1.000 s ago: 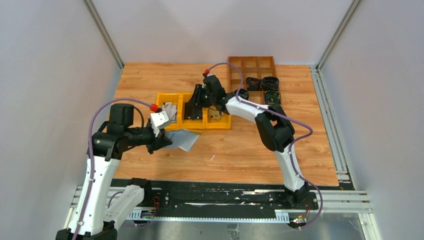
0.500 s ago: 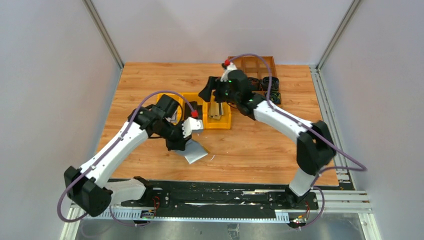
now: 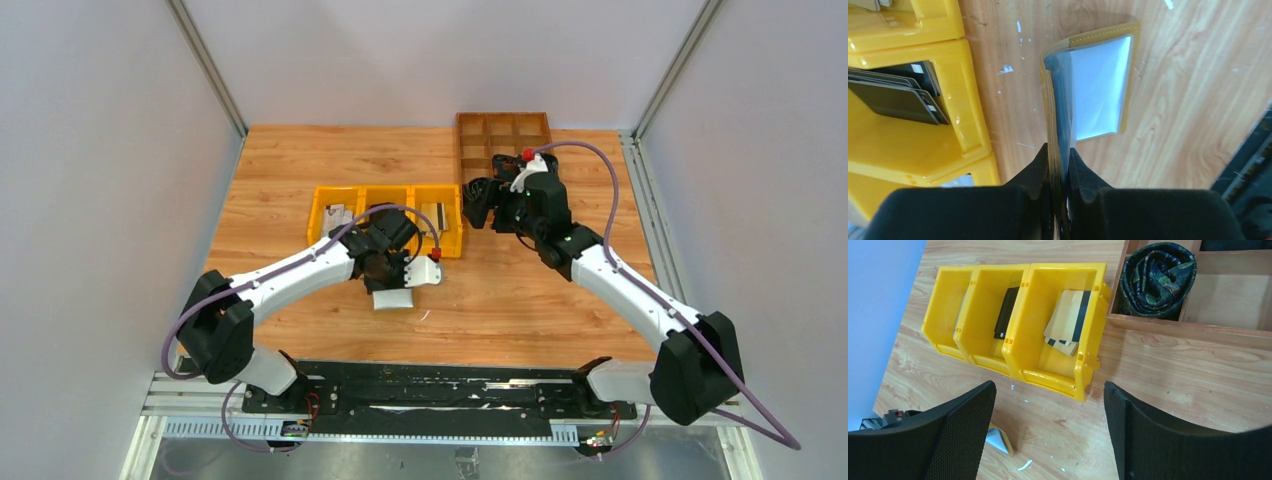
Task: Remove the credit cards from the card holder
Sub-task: Place the card holder at the center of the board, then close the card holder at the center of the board.
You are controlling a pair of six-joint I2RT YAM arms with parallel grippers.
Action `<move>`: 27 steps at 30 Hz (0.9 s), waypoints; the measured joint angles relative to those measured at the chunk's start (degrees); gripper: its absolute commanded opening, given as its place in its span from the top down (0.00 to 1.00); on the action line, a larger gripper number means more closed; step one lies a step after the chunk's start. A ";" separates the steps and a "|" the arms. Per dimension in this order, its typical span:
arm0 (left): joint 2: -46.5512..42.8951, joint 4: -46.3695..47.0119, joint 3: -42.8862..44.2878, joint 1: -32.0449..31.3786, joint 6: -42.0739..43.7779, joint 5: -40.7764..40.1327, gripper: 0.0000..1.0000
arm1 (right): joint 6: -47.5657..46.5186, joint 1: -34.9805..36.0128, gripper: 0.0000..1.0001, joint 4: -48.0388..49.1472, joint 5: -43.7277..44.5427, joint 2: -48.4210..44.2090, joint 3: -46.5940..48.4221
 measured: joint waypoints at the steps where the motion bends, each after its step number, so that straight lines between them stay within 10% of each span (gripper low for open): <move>1: 0.07 2.10 -1.27 -1.22 0.15 -2.12 0.92 | 0.00 -0.11 0.18 0.00 0.09 -0.68 -0.48; 13: 0.24 8.96 -9.44 -9.99 -3.96 -7.96 0.44 | 0.13 -0.35 0.17 -0.92 0.24 -3.04 -2.80; 27: -9.09 7.26 -14.10 -11.47 -7.37 2.58 0.58 | 0.61 -0.35 0.16 -4.61 0.66 -5.49 -4.48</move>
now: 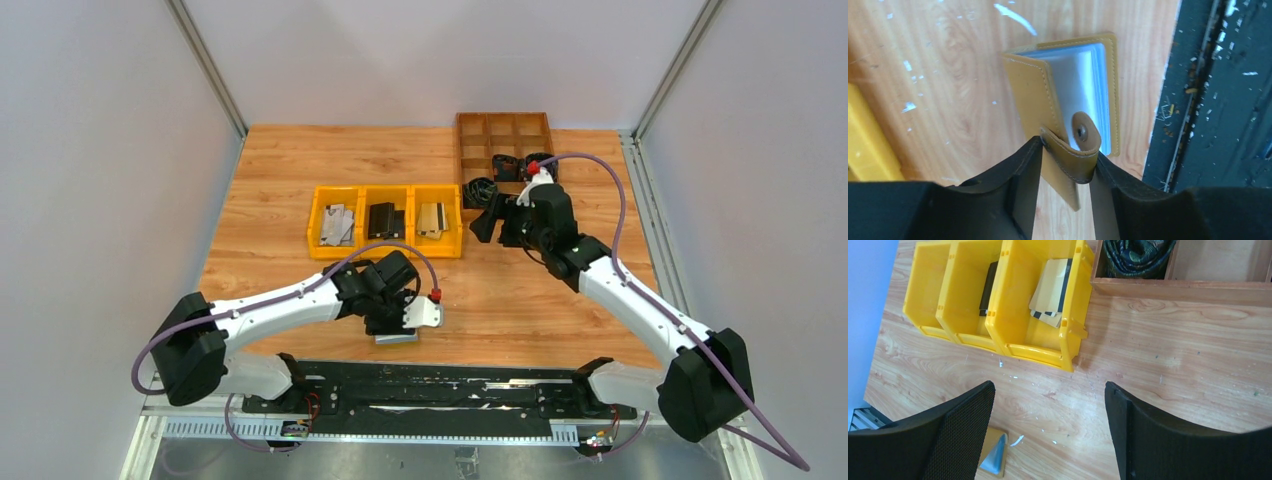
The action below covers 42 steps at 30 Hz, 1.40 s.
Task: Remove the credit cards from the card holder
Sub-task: Close the card holder at the center of the board, then reset both arms
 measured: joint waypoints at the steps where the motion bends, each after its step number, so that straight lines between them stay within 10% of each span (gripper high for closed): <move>1: -0.42 -0.22 -0.72 -0.15 0.13 1.09 0.59 | 0.02 0.00 0.16 -0.44 0.02 -0.02 -0.02; 8: 1.49 -0.44 -4.59 -1.60 1.55 3.85 0.58 | 0.13 0.00 0.13 -1.97 1.09 -2.36 -1.55; 16: 0.07 0.94 -1.90 1.22 0.94 -1.36 0.05 | -2.89 -1.03 0.11 -3.04 9.27 -7.41 -2.93; 30: -13.90 -3.32 16.46 40.76 -0.02 15.65 0.00 | -9.92 -10.88 0.08 -0.35 24.39 -20.09 -13.42; 37: -13.07 22.53 -1.66 69.44 -13.60 21.84 0.00 | -20.59 -15.02 0.05 14.78 39.50 -19.65 -23.96; 42: -6.69 41.55 -15.41 72.52 -24.55 22.38 0.00 | -22.43 -18.86 0.05 25.83 44.33 -9.53 -27.74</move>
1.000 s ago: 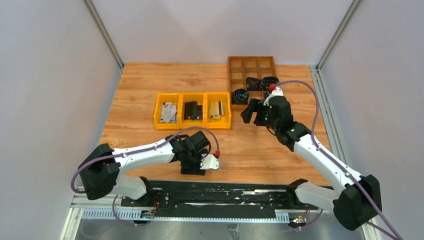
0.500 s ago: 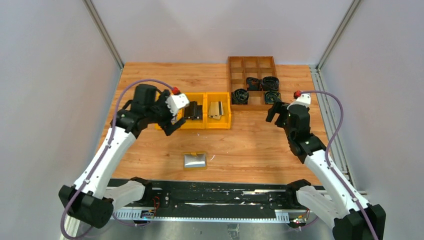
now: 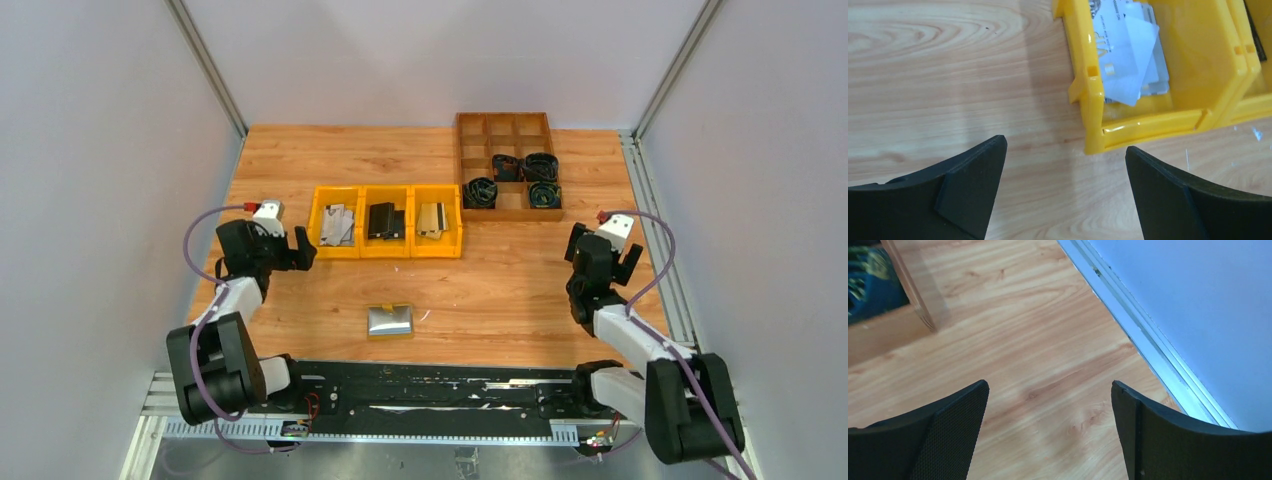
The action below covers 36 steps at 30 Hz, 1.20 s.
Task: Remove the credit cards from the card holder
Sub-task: Reset both arms
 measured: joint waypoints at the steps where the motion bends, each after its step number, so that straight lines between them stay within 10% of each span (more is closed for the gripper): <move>1: 1.18 3.87 -2.47 0.15 -2.29 0.17 0.00 | -0.66 -0.35 0.05 3.34 0.13 1.77 -2.01; 12: 9.62 53.70 -20.55 -0.55 -20.26 -0.59 0.00 | -7.17 -0.48 0.10 27.56 -5.62 13.27 -10.86; 19: 10.34 72.08 -29.75 -12.96 -15.17 -9.14 0.00 | -13.75 -0.24 0.04 44.35 -14.99 23.96 -15.28; 36: 10.38 61.16 -20.87 -17.88 -10.69 -25.64 0.00 | -11.61 -3.26 0.04 36.09 -18.03 22.67 -7.85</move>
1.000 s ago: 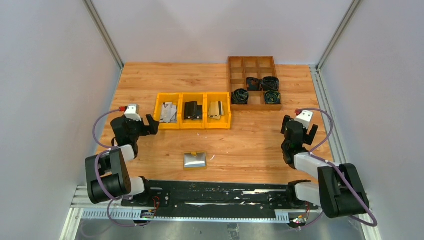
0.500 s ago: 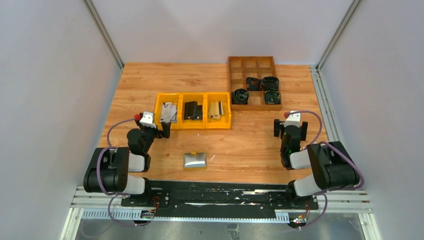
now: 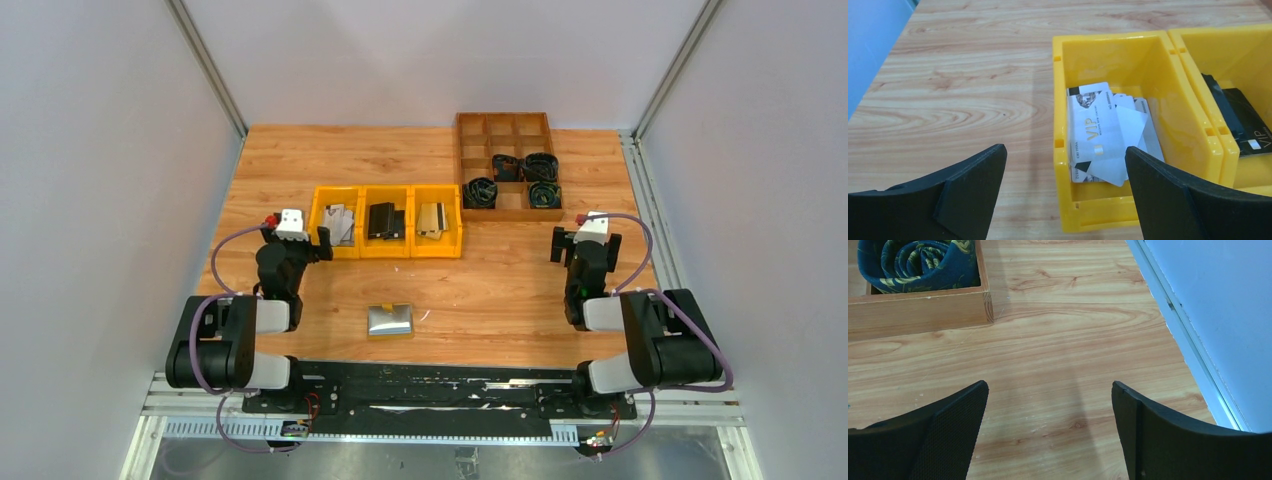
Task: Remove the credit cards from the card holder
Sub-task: Reset both arms
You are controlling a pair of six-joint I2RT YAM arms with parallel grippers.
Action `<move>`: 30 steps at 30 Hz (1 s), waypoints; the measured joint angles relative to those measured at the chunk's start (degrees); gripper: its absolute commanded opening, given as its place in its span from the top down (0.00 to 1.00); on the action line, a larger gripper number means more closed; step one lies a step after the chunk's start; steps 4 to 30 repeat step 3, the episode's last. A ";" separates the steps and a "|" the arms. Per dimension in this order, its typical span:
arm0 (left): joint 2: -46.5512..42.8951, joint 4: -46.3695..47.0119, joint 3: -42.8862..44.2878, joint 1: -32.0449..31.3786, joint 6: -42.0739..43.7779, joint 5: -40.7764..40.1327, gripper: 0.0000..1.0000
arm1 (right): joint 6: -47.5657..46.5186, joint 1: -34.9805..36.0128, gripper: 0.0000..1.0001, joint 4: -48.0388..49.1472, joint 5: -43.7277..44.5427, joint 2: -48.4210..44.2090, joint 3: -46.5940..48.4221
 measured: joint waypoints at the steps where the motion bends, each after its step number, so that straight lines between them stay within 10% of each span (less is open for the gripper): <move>1: 0.00 -0.42 0.02 0.00 0.04 -0.13 0.00 | 0.00 0.00 0.04 -0.02 -0.02 0.00 0.00; 30: 0.00 -1.01 0.02 0.00 0.20 -0.44 0.00 | 0.02 0.00 0.04 -0.04 -0.02 0.00 0.00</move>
